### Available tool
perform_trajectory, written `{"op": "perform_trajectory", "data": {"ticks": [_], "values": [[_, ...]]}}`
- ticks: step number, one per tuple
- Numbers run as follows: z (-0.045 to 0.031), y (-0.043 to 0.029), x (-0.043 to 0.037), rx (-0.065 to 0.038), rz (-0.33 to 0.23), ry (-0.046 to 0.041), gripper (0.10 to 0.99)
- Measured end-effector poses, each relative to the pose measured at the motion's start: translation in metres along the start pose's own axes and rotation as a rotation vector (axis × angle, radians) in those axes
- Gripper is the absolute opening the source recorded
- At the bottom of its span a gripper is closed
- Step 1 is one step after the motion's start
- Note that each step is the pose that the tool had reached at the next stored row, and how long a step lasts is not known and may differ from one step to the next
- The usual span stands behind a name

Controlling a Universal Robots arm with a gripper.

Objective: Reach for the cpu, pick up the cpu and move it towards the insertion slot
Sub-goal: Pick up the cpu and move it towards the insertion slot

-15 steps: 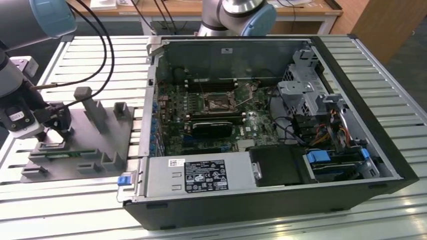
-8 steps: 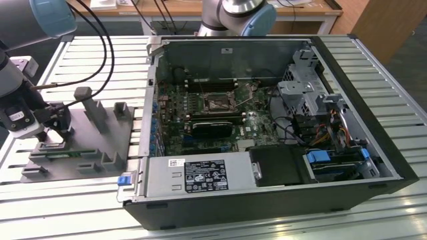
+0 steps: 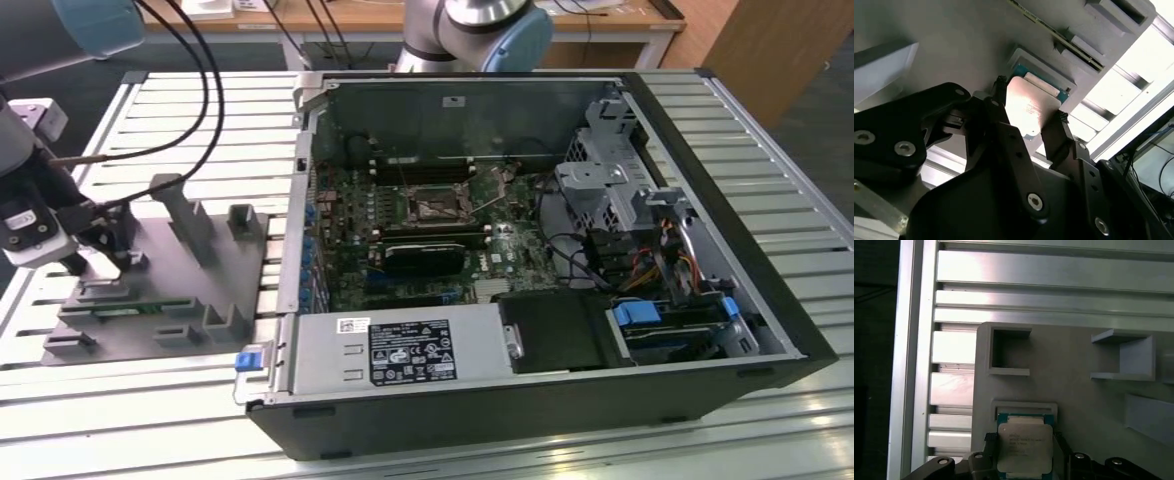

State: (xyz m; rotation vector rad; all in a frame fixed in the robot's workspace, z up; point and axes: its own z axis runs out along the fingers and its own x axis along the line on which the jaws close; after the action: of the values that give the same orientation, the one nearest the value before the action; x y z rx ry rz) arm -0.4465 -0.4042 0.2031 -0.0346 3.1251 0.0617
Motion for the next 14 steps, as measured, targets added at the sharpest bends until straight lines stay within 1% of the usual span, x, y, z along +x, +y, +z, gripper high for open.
{"op": "perform_trajectory", "data": {"ticks": [3,7,14], "values": [[-0.0077,0.0003,-0.0001,0.000,0.000,-0.0001,0.529],[-0.0155,0.0006,-0.0002,0.000,0.000,0.0000,0.529],[-0.0334,0.0013,-0.0005,0.000,0.000,-0.0001,0.529]]}}
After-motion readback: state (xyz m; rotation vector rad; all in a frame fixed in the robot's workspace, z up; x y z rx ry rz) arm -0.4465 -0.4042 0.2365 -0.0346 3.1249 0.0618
